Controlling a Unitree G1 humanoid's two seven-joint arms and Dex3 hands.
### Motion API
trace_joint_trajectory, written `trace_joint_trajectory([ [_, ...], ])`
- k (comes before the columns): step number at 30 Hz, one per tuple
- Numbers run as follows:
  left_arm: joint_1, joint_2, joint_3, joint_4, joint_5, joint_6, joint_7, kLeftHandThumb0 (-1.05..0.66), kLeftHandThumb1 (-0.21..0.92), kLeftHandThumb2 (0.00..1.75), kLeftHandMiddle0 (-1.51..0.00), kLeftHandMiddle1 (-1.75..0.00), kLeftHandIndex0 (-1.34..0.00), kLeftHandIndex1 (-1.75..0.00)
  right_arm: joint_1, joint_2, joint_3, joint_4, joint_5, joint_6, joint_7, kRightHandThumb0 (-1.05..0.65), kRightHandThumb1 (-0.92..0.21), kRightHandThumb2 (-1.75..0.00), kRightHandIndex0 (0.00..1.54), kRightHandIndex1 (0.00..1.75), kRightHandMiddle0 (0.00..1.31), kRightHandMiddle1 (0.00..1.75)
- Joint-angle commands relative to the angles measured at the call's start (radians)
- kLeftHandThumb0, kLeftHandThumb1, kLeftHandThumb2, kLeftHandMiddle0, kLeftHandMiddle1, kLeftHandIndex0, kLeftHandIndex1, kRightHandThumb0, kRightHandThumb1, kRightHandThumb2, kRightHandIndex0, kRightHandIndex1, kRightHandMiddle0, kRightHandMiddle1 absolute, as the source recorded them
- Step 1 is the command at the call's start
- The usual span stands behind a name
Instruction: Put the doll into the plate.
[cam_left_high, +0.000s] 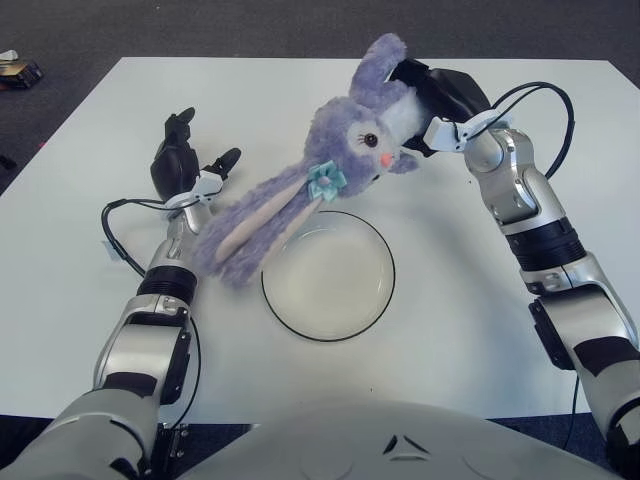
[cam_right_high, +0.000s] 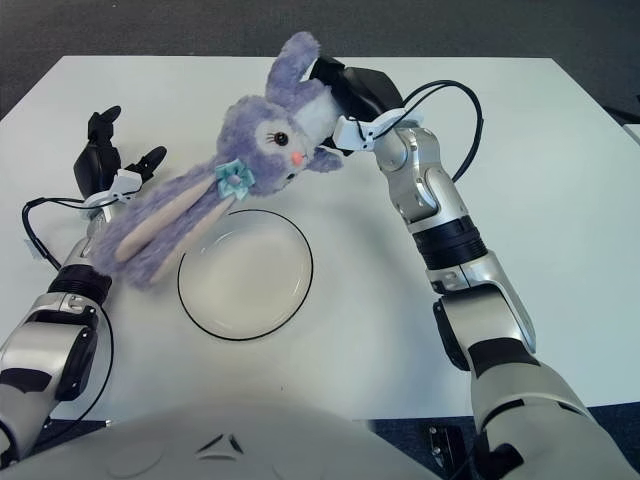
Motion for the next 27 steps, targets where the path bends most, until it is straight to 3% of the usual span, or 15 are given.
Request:
trace_joint_trajectory([
  [1,0.007,0.004,-0.006,0.015,0.003,-0.002,0.008,-0.17,0.92,0.24,-0.51,-0.01,-0.27,-0.63,0.007,0.000,-0.017,-0.018,0.007,0.010,0.006,0.44,-0.41,-1.19,0.53,1.75,0.61,1.75],
  [27,0.005,-0.004,0.000,0.011,-0.037,-0.014,-0.047,-0.19,0.92,0.22,-0.53,-0.01,-0.27,-0.65,0.010,-0.025,-0.061,-0.076,0.042,0.015,0.063,0.44,-0.42,-1.18,0.52,1.75,0.60,1.75],
])
